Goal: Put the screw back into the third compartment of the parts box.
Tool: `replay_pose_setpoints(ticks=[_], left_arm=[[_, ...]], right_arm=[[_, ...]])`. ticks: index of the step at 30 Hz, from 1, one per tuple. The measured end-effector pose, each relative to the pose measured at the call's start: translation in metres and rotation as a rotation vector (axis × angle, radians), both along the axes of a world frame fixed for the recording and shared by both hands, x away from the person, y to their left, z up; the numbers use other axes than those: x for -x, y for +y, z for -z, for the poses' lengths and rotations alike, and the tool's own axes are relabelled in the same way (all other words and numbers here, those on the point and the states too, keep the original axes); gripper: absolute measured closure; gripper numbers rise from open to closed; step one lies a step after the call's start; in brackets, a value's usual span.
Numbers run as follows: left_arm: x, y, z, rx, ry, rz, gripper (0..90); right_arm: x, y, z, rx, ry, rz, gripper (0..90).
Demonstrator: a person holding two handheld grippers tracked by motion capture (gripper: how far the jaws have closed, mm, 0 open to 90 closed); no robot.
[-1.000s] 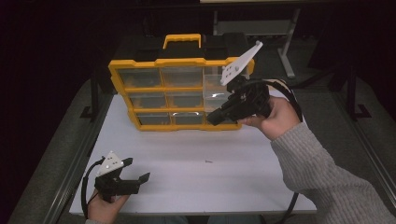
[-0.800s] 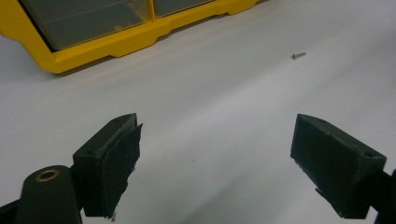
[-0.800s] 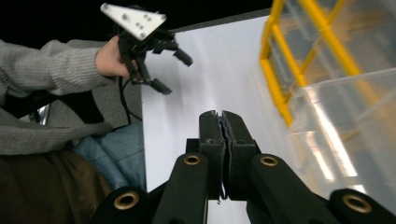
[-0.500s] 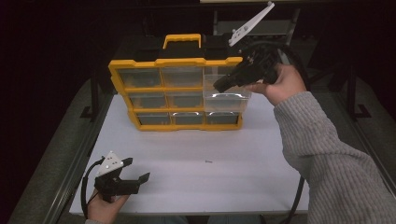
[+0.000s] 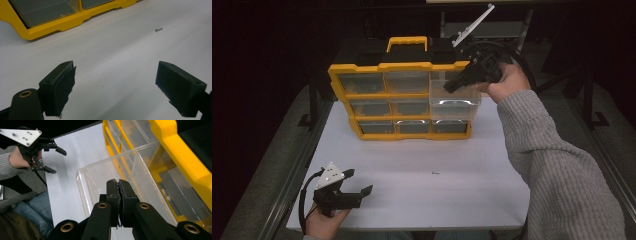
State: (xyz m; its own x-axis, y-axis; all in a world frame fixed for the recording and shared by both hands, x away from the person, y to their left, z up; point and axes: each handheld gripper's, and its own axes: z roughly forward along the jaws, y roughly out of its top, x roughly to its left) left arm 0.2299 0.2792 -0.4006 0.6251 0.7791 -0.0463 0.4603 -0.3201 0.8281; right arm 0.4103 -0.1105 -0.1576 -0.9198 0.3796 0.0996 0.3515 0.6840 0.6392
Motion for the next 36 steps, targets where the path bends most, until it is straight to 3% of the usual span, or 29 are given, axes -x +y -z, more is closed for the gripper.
replay_pose_setpoints(ticks=[9,14,27,30,36], left_arm=[[0.000,0.002,-0.001,0.006,-0.005,-0.005,15.6],[0.000,0.002,0.000,0.004,-0.002,-0.006,15.5],[0.002,0.001,-0.001,-0.002,0.008,-0.012,15.5],[0.001,0.000,-0.001,-0.010,0.013,-0.007,15.5],[0.000,0.001,0.001,-0.005,0.006,-0.007,15.5]], right_arm=[[-0.007,0.001,0.007,0.010,0.014,0.018,81.1],[-0.001,0.001,0.002,-0.006,-0.012,0.002,80.5],[0.048,-0.007,-0.020,-0.067,-0.080,-0.066,73.4],[0.058,-0.005,-0.015,-0.066,-0.102,-0.094,68.7],[0.075,-0.002,0.008,-0.070,-0.097,-0.133,64.3]])
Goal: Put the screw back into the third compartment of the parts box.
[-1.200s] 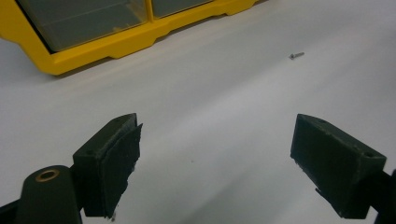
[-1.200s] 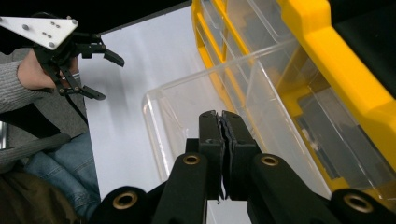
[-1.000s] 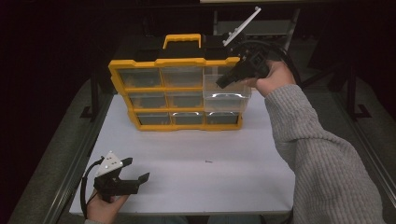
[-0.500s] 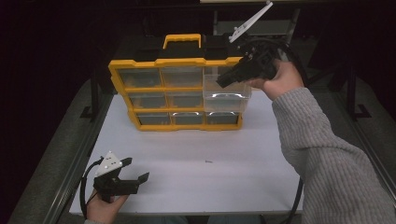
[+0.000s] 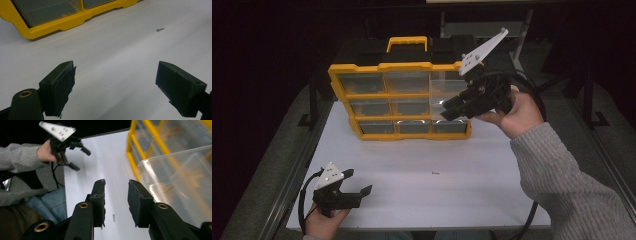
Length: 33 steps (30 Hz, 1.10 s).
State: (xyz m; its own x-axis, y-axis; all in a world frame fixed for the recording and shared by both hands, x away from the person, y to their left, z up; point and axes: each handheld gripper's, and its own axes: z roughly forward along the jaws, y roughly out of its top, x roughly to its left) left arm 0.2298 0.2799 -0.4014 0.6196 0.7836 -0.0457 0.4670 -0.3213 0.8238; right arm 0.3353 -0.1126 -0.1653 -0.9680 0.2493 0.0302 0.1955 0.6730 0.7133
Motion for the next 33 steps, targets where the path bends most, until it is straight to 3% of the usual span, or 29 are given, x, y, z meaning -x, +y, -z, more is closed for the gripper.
replay_pose_setpoints(ticks=[3,6,8,17,33], left_arm=[[0.000,0.001,-0.001,-0.016,-0.001,0.005,15.5],[0.000,-0.001,-0.001,0.008,-0.001,-0.004,15.5],[0.000,0.000,-0.001,-0.005,-0.008,0.003,15.6],[0.000,-0.001,-0.001,0.001,-0.010,-0.002,15.5],[0.000,0.000,-0.001,0.000,-0.014,-0.001,15.5]], right_arm=[[0.008,0.004,0.013,-0.003,0.000,-0.027,63.2],[0.015,0.009,0.027,-0.002,-0.003,-0.046,60.8],[0.019,0.012,0.038,0.012,-0.015,-0.056,60.0],[0.023,0.020,0.087,0.040,0.039,-0.049,58.0],[0.013,0.026,0.173,0.076,0.081,-0.019,55.0]])
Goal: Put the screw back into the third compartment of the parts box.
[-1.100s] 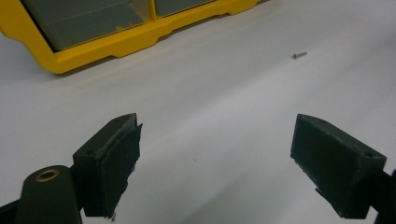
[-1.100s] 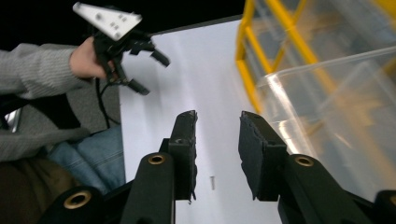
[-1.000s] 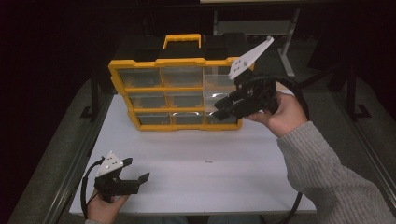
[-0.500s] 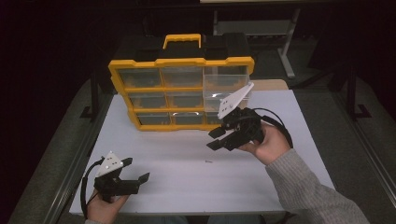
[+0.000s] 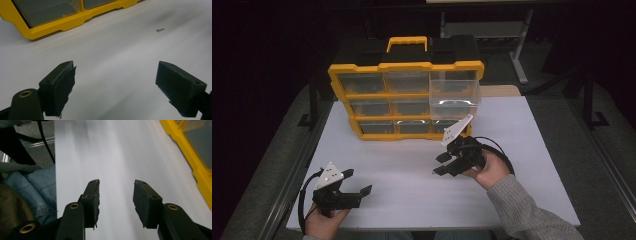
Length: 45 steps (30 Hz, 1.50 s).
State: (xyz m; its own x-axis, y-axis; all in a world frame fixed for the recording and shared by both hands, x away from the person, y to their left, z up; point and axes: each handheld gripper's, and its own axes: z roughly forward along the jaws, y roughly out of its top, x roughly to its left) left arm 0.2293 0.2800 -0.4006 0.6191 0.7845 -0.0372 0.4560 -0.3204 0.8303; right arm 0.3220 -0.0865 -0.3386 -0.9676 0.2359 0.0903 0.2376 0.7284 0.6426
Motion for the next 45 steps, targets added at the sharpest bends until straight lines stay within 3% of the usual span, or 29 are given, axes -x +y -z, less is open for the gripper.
replay_pose_setpoints(ticks=[9,10,16,18,21,26,37,45], left_arm=[[0.001,0.001,-0.001,0.007,-0.002,-0.004,15.6],[0.001,0.001,-0.001,0.006,-0.001,-0.004,15.5],[0.001,0.001,-0.001,0.001,-0.001,-0.001,15.6],[0.001,0.001,-0.001,0.007,-0.004,-0.003,15.5],[0.001,0.001,0.000,0.010,-0.001,-0.007,15.6],[0.001,0.001,0.000,0.007,-0.003,-0.004,15.5],[0.001,0.002,0.000,0.010,-0.002,-0.008,15.6],[0.001,0.002,-0.001,0.010,-0.003,-0.008,15.5]], right_arm=[[-0.008,0.004,0.031,0.019,0.028,0.017,55.6],[-0.009,0.005,0.034,0.017,0.013,0.013,55.8],[-0.014,0.006,0.053,0.047,0.019,0.029,57.3],[-0.016,0.008,0.059,0.056,0.039,0.040,58.2],[-0.021,0.010,0.067,0.072,0.020,0.040,60.6],[-0.030,0.013,0.080,0.075,0.038,0.045,64.0],[-0.036,0.022,0.094,0.106,0.023,0.046,73.7],[-0.035,0.026,0.095,0.132,-0.021,0.041,83.8]])
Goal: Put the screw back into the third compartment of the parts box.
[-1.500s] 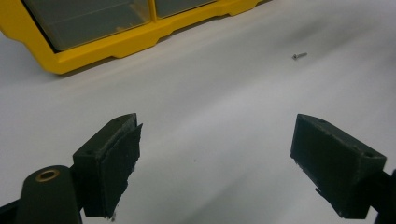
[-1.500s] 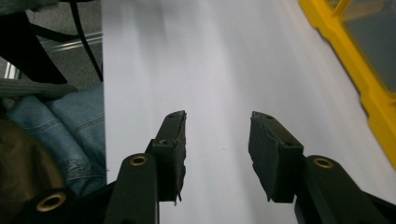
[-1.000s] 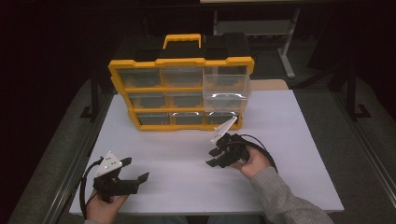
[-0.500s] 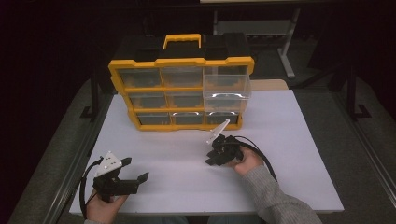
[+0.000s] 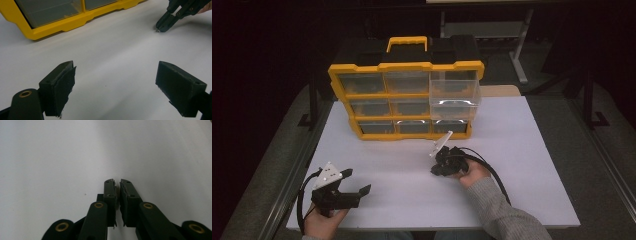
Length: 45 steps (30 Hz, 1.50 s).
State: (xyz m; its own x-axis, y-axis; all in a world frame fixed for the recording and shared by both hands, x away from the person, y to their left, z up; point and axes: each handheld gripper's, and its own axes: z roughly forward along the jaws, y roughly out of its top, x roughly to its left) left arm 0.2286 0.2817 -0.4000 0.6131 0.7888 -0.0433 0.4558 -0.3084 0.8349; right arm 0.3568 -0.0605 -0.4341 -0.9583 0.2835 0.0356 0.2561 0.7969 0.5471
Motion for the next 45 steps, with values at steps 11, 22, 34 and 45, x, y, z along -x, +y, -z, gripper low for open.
replay_pose_setpoints(ticks=[11,22,34,45], left_arm=[[0.000,0.000,0.000,-0.001,0.001,0.002,15.5],[0.000,0.001,0.000,-0.014,0.005,0.008,15.5],[0.000,0.000,0.001,-0.021,0.010,0.010,15.5],[0.000,-0.002,0.001,-0.014,0.005,0.008,15.5]], right_arm=[[-0.003,-0.003,0.001,-0.028,0.042,0.024,86.7],[0.007,-0.003,-0.010,-0.074,0.089,-0.017,86.8],[0.029,-0.006,-0.047,-0.120,0.104,-0.076,86.8],[0.046,-0.005,-0.100,-0.150,0.100,-0.124,86.7]])
